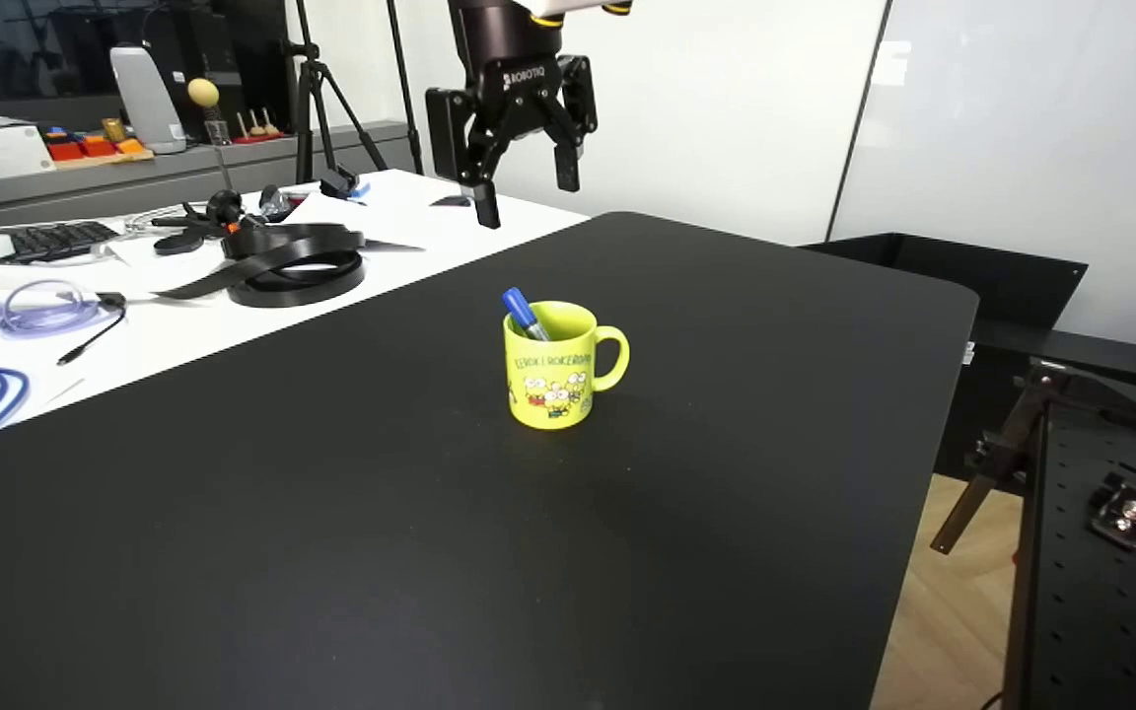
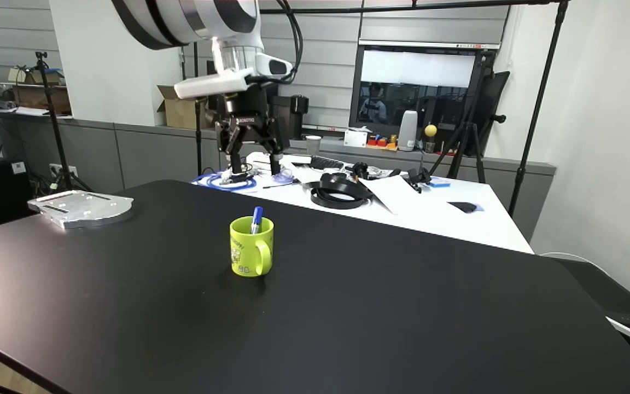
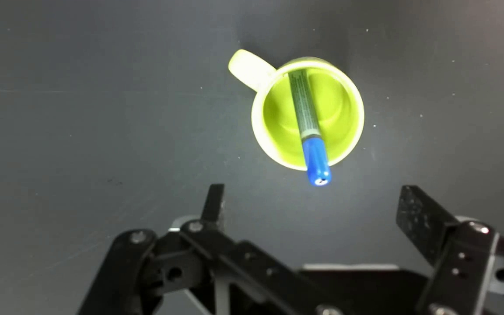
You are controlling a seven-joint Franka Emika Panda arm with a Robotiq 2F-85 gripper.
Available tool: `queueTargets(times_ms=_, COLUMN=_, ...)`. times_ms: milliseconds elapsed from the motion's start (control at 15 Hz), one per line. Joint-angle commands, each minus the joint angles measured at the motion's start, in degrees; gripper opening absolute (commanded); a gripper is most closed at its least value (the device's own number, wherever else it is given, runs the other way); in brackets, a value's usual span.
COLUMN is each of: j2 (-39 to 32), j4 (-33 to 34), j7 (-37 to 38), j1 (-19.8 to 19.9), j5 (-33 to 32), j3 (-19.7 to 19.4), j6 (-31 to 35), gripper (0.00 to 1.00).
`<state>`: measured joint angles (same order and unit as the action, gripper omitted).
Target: Remove the marker from the mug.
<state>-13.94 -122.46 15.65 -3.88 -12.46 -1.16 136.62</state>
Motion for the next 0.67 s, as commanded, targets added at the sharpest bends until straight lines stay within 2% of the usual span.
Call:
queueTargets(times_ms=0, j2=-5.1, j4=5.6, j7=0.8, j1=-0.3, j5=0.0, j3=-0.8, j6=-4.1, gripper=1.0)
queueTargets(times_ms=600, j2=-14.4, j4=14.8, j7=-0.1, j1=-2.2, j5=0.1, j3=-1.0, j6=-10.6, gripper=1.0)
